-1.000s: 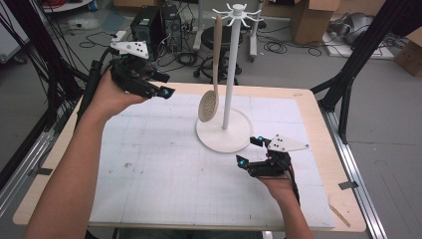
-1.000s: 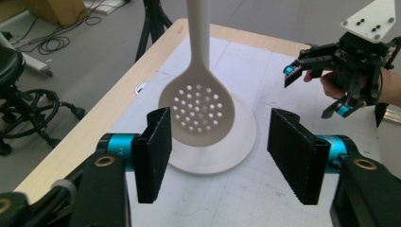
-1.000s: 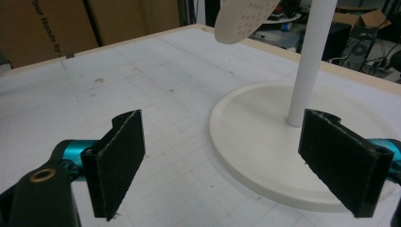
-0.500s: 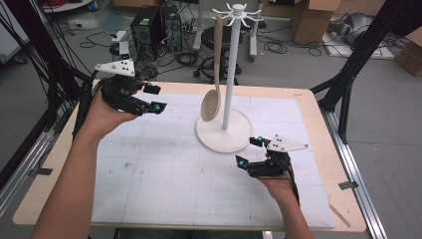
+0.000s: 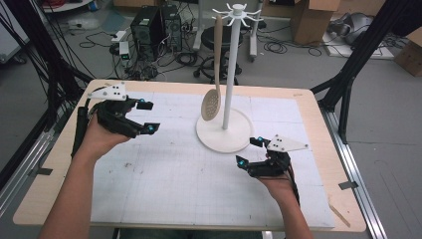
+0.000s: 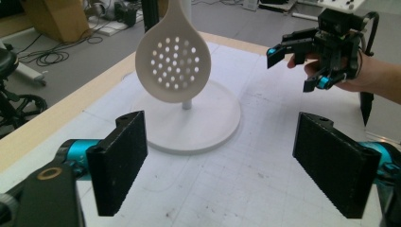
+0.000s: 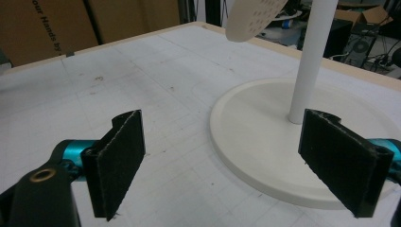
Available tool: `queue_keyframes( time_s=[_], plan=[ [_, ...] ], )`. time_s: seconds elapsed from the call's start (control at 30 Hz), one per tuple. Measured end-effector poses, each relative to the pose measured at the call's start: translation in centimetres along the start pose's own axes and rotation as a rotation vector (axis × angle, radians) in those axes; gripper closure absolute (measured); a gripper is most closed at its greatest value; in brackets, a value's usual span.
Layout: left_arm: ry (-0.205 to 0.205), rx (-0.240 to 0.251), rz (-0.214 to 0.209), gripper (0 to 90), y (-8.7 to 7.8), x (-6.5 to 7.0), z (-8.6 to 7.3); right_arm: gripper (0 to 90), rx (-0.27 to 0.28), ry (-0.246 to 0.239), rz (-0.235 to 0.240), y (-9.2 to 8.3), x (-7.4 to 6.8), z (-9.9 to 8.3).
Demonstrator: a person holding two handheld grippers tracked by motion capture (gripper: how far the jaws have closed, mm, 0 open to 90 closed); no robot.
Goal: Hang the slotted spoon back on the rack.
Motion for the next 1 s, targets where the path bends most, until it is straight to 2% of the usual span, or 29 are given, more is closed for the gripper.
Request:
queue_keyframes(
  time_s=[0.3, 0.43, 0.5, 0.57, 0.6, 0.63, 0.67, 0.77, 0.87, 1.0],
  plan=[
    [-0.024, 0.073, 0.011, 13.1, -0.9, 0.7, -3.9, 14.8, -0.013, -0.005, 0.003, 0.3, -0.1, -0.2],
    [-0.043, 0.094, 0.011, 9.5, -1.2, 0.6, -5.4, 14.8, -0.018, -0.004, 0.002, 0.3, -0.2, -0.2],
    [-0.05, 0.089, 0.025, 8.0, -1.3, 0.5, -6.1, 14.8, -0.018, -0.004, 0.0, 0.3, -0.1, -0.2],
    [-0.052, 0.107, 0.018, 7.0, -1.3, 0.7, -6.8, 14.8, -0.021, -0.002, 0.0, 0.4, -0.2, -0.3],
    [-0.057, 0.107, 0.013, 7.0, -1.3, 0.6, -7.1, 14.8, -0.023, -0.005, 0.001, 0.4, -0.2, -0.4],
    [-0.065, 0.086, 0.015, 7.0, -1.2, 0.5, -7.3, 14.8, -0.025, -0.006, 0.002, 0.5, -0.2, -0.4],
    [-0.062, 0.071, 0.03, 6.7, -1.3, 0.4, -7.5, 14.8, -0.027, -0.008, 0.002, 0.5, -0.2, -0.4],
    [-0.064, 0.1, 0.008, 6.3, -1.5, 0.7, -7.5, 14.8, -0.027, -0.009, 0.009, 0.6, -0.3, -0.4],
    [-0.071, 0.124, 0.013, 2.2, -1.8, 0.8, -7.8, 14.8, -0.02, -0.003, 0.009, 0.6, -0.1, -0.4],
    [-0.077, 0.142, 0.011, 1.6, -2.0, 0.9, -8.2, 14.8, -0.026, 0.005, 0.012, 0.7, 0.0, -0.5]
  ],
)
Point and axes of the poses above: each handheld gripper's, and its own axes: y roughly forward along the jaws, z roughly out of its top, x roughly to its right, the point moved 5 cm from there along y, roughly forward along the jaws, and after that the axes turned 2 degrees about -z, right-handed, at the moved point
